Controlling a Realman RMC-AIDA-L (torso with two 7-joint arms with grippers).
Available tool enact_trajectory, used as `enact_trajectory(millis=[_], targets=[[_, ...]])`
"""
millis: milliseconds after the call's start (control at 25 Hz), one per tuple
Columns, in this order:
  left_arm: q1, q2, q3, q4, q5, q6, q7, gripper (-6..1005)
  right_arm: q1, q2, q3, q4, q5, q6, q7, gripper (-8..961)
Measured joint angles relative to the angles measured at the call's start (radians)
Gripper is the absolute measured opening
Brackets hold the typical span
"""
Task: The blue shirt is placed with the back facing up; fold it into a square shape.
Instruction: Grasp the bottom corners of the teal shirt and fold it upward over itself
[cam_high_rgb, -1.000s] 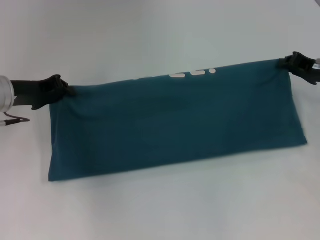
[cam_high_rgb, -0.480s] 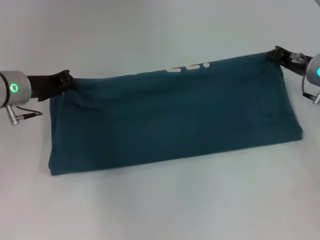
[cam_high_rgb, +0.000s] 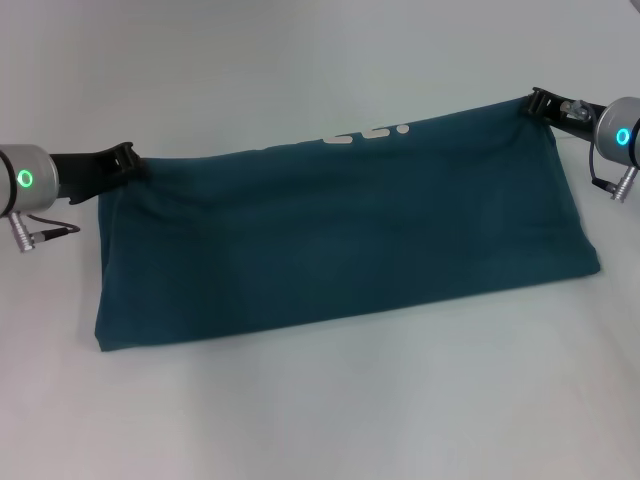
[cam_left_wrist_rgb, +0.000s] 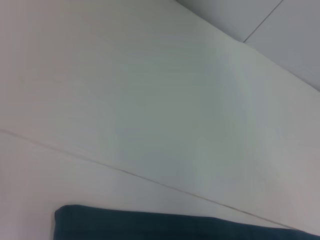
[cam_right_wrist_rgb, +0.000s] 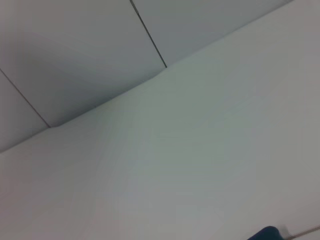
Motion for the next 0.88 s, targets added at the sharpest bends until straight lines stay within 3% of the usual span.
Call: enact_trajectory(millis=[640,800,880], targets=[[0.004,-0.004,-0.001,-0.003,0.004,-0.027,-0.005,35,0.007,-0.012,-0.032,0.003,-0.004,-0.001,0.006,85],[0.019,-0.005,-0.001,-0.018,0.006,-0.074,-0.038,39,0.019,-0.039,-0.091,0.024,-0.006,0.006,0.011,87],[0.031,-0.005,-0.006,-0.024,0.002,-0.090,-0.044,74,0.029,-0.056,-0.100,0.044,-0.007,0.019,0.014,142]])
